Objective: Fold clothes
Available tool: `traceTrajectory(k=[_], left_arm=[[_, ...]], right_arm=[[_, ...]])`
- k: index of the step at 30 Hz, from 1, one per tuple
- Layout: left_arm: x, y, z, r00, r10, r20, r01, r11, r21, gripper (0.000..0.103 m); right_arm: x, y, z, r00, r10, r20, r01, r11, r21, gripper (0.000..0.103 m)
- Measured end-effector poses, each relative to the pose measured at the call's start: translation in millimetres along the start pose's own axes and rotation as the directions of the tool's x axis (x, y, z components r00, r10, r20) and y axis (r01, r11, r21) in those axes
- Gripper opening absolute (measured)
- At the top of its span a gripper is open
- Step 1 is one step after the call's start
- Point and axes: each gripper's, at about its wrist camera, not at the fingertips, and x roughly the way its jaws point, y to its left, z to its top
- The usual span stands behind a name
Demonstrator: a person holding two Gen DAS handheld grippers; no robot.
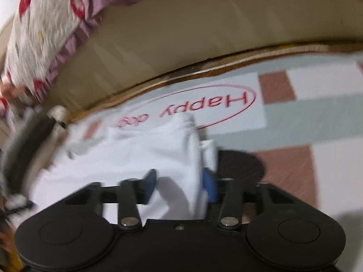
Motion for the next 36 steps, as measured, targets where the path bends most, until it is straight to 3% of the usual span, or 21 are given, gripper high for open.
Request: traceTrajectory(k=[1, 2, 3, 4, 5, 7, 8, 9, 11, 13, 14, 18, 22, 26, 28, 31, 33, 36], left_arm=[[2.6, -2.7, 3.0, 0.999, 0.041, -0.017, -0.041, 0.999, 0.032, 0.003], [-0.4, -8.9, 5.2, 0.996, 0.094, 0.006, -0.094, 0.992, 0.078, 0.003], [-3.6, -15.2, 7.3, 0.989, 0.147, 0.03, -0.149, 0.981, 0.123, 0.003], [-7.5, -21.9, 8.5, 0.976, 0.208, 0.058, -0.215, 0.962, 0.165, 0.003], [-11.0, -28.1, 9.7, 0.959, 0.27, 0.087, -0.283, 0.938, 0.201, 0.0], [-12.5, -32.9, 13.5, 0.897, 0.429, 0.11, -0.443, 0.87, 0.217, 0.003], [-18.7, -32.2, 15.5, 0.889, 0.448, 0.094, -0.457, 0.868, 0.193, 0.006], [-30.9, -29.8, 16.8, 0.915, 0.398, 0.068, -0.404, 0.905, 0.136, 0.009], [-59.2, -26.7, 16.0, 0.97, 0.244, 0.018, -0.244, 0.97, -0.006, 0.029], [-72.1, -39.4, 12.0, 0.991, 0.126, -0.047, -0.128, 0.991, -0.049, 0.031], [-74.7, -49.1, 10.2, 0.993, 0.087, -0.084, -0.092, 0.995, -0.047, 0.03], [-84.1, -98.0, -2.4, 0.985, 0.095, -0.145, -0.087, 0.994, 0.063, 0.031], [-98.6, -117.6, -19.5, 0.991, -0.006, -0.131, 0.004, 1.0, -0.017, 0.036], [-83.7, -130.8, -32.2, 0.995, 0.024, -0.094, -0.01, 0.989, 0.147, 0.042], [-69.8, -125.5, -35.8, 0.995, 0.021, -0.102, -0.006, 0.99, 0.142, 0.042], [-54.7, -106.7, -39.7, 0.991, -0.005, -0.136, 0.014, 0.998, 0.063, 0.042], [-50.6, -97.9, -47.2, 0.992, 0.013, -0.123, -0.006, 0.998, 0.059, 0.042], [-46.4, -83.6, -56.7, 0.989, 0.049, -0.141, -0.038, 0.996, 0.084, 0.042]], right_arm=[[1.1, 1.6, -2.4, 1.0, 0.004, 0.007, -0.004, 1.0, 0.001, 0.055], [2.3, 6.1, -4.5, 1.0, -0.002, 0.019, 0.003, 0.999, -0.037, 0.052], [3.4, 11.1, -7.4, 0.999, -0.008, 0.031, 0.011, 0.996, -0.086, 0.043], [5.3, 17.5, -11.9, 0.999, -0.023, 0.042, 0.029, 0.986, -0.167, 0.007], [8.5, 22.7, -16.2, 0.997, -0.056, 0.049, 0.066, 0.969, -0.238, 0.005], [8.6, 24.5, -18.5, 0.994, -0.086, 0.069, 0.101, 0.963, -0.248, 0.004], [7.6, 24.6, -18.6, 0.991, -0.107, 0.078, 0.122, 0.963, -0.24, 0.004], [5.6, 25.6, -19.2, 0.982, -0.159, 0.098, 0.179, 0.952, -0.249, 0.004], [0.2, 26.6, -21.4, 0.966, -0.226, 0.124, 0.252, 0.931, -0.265, 0.014], [-7.9, 25.1, -20.6, 0.969, -0.23, 0.089, 0.244, 0.948, -0.206, 0.014], [-13.5, 26.1, -19.6, 0.97, -0.237, 0.06, 0.244, 0.954, -0.176, 0.015], [-42.2, 30.1, -20.3, 0.976, -0.219, 0.013, 0.219, 0.971, -0.095, 0.025], [-64.0, 36.9, -29.4, 0.994, -0.106, -0.004, 0.106, 0.993, -0.058, 0.043], [-68.8, 59.3, -54.0, 0.995, -0.071, -0.073, 0.06, 0.987, -0.146, 0.05], [-67.8, 77.1, -67.6, 0.992, -0.094, -0.083, 0.071, 0.968, -0.24, 0.05], [-66.0, 108.4, -81.5, 0.995, -0.09, -0.052, 0.061, 0.91, -0.409, 0.05], [-57.6, 122.4, -88.1, 0.994, -0.094, -0.055, 0.055, 0.871, -0.487, 0.05], [-36.2, 130.3, -102.6, 0.973, -0.174, -0.152, 0.055, 0.813, -0.579, 0.049]])
